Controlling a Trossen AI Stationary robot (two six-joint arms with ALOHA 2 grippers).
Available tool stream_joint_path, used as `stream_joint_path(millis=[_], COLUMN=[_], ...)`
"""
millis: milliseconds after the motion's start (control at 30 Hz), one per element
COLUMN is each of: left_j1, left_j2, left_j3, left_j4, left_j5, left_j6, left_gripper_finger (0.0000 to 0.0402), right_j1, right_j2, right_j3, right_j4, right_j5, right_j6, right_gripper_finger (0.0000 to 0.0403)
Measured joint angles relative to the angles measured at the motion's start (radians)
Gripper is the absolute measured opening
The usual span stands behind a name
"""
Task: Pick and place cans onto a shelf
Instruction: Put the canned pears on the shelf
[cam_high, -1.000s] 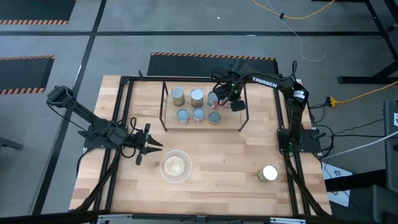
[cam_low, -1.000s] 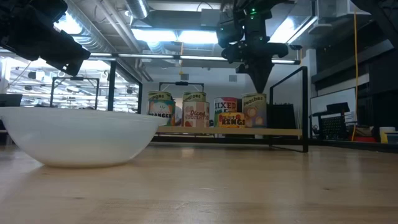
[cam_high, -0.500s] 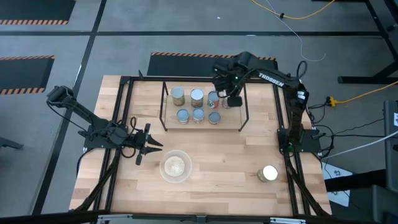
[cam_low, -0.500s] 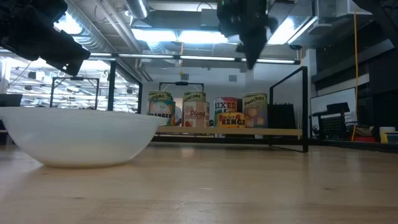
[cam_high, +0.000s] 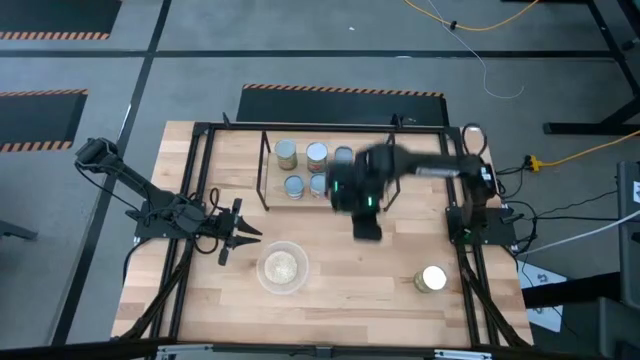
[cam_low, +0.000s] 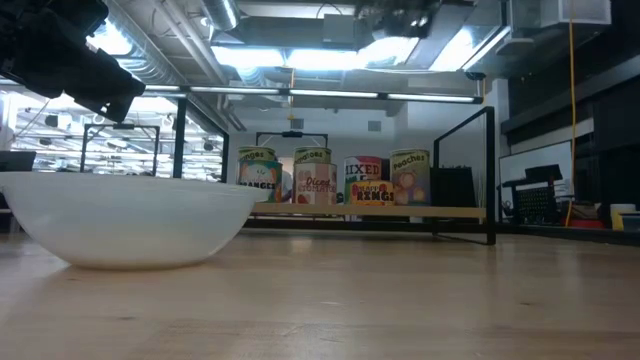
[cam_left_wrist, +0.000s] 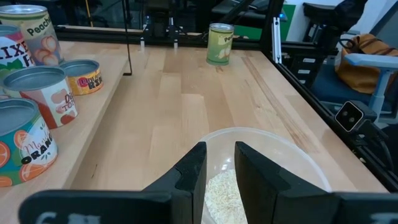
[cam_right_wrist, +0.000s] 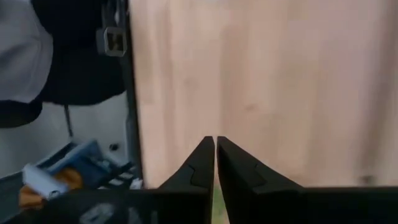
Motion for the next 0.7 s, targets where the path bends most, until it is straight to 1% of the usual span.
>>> stream_joint_path(millis=[100, 167, 267, 367, 567, 633, 700], left_j1=[0.0, 0.0, 0.0, 0.0, 0.0, 0.0, 0.0], left_j2=[0.0, 0.0, 0.0, 0.0, 0.0, 0.0, 0.0], left_j3=[0.0, 0.0, 0.0, 0.0, 0.0, 0.0, 0.0], left_j4=[0.0, 0.0, 0.0, 0.0, 0.0, 0.0, 0.0], left_j5=[0.0, 0.0, 0.0, 0.003, 0.047, 0.051, 0.052], left_j6=[0.0, 0.0, 0.0, 0.0, -0.005, -0.021, -0.024], left_gripper_finger=[0.0077, 0.0077, 0.0077, 0.0077, 0.0077, 0.0076, 0.0076], right_j1=[0.114, 0.176, 0.241, 0.284, 0.337, 0.344, 0.35], right_j2=[0.001, 0.001, 0.002, 0.002, 0.002, 0.002, 0.002], right_j3=[-0.058, -0.103, -0.173, -0.237, -0.359, -0.394, -0.423], right_j4=[0.046, 0.119, 0.233, 0.279, 0.252, 0.217, 0.168], right_j5=[0.004, 0.006, 0.019, 0.003, -0.004, -0.039, -0.096], right_j6=[0.144, 0.236, 0.398, 0.519, 0.65, 0.692, 0.728], right_gripper_finger=[0.0024, 0.0024, 0.0024, 0.0035, 0.0092, 0.0101, 0.0104])
